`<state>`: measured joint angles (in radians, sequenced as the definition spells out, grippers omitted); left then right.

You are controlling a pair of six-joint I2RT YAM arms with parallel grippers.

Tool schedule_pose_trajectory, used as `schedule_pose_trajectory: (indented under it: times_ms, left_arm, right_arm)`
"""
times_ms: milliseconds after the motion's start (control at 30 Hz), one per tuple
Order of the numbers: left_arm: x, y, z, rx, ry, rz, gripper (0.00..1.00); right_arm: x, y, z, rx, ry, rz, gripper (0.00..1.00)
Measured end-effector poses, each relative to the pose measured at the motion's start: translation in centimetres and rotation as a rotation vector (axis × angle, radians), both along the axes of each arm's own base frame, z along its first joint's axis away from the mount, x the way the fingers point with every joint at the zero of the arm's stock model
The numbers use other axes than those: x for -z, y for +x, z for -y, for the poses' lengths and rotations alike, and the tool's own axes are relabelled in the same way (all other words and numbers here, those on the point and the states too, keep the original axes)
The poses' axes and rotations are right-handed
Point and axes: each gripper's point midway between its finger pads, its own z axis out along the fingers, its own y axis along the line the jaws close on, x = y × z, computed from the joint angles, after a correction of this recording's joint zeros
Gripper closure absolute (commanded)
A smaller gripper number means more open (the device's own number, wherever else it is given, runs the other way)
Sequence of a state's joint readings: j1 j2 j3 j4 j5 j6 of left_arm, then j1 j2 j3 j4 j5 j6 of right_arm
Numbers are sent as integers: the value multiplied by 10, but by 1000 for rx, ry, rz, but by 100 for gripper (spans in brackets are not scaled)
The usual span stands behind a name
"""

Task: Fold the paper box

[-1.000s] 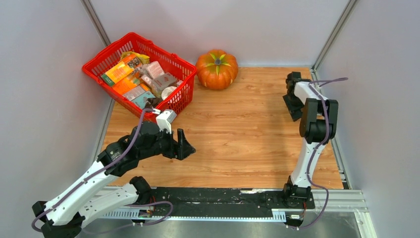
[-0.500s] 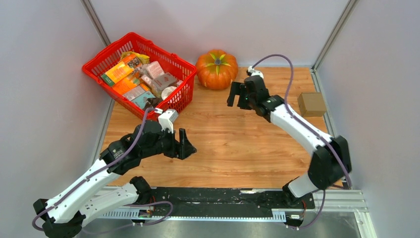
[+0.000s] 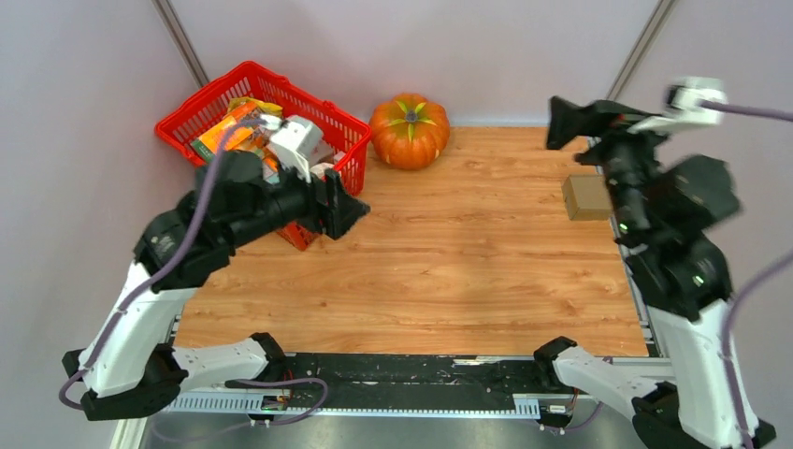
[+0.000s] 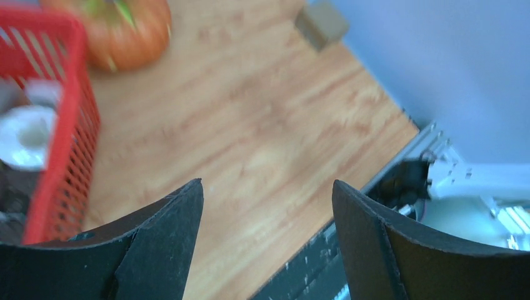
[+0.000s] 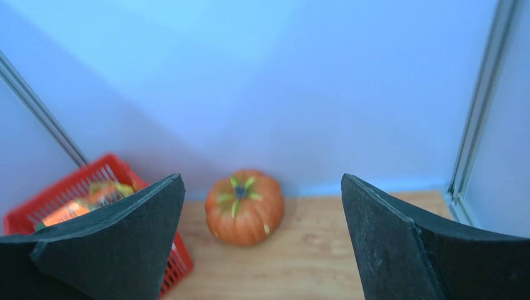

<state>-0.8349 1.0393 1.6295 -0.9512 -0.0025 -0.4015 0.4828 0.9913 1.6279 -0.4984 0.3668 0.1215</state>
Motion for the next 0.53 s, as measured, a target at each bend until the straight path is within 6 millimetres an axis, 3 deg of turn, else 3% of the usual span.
schedule_pose_trajectory:
  times_ms: [33, 100, 200, 333, 533]
  left_arm:
    - [-28, 3, -2, -3, -23, 67, 17]
    - [-72, 4, -10, -10, -57, 174, 16]
    - [-119, -2, -27, -28, -106, 310, 16]
    - [-146, -13, -49, -51, -129, 411, 16]
    - [-166, -25, -73, -86, -165, 501, 16]
  right_arm:
    - [-23, -17, 12, 15, 26, 58, 0]
    - [-49, -46, 30, 29, 64, 141, 0]
    - [-68, -86, 52, 38, 108, 228, 0]
    - [-75, -111, 70, 63, 142, 277, 0]
    - [-68, -108, 69, 68, 114, 254, 0]
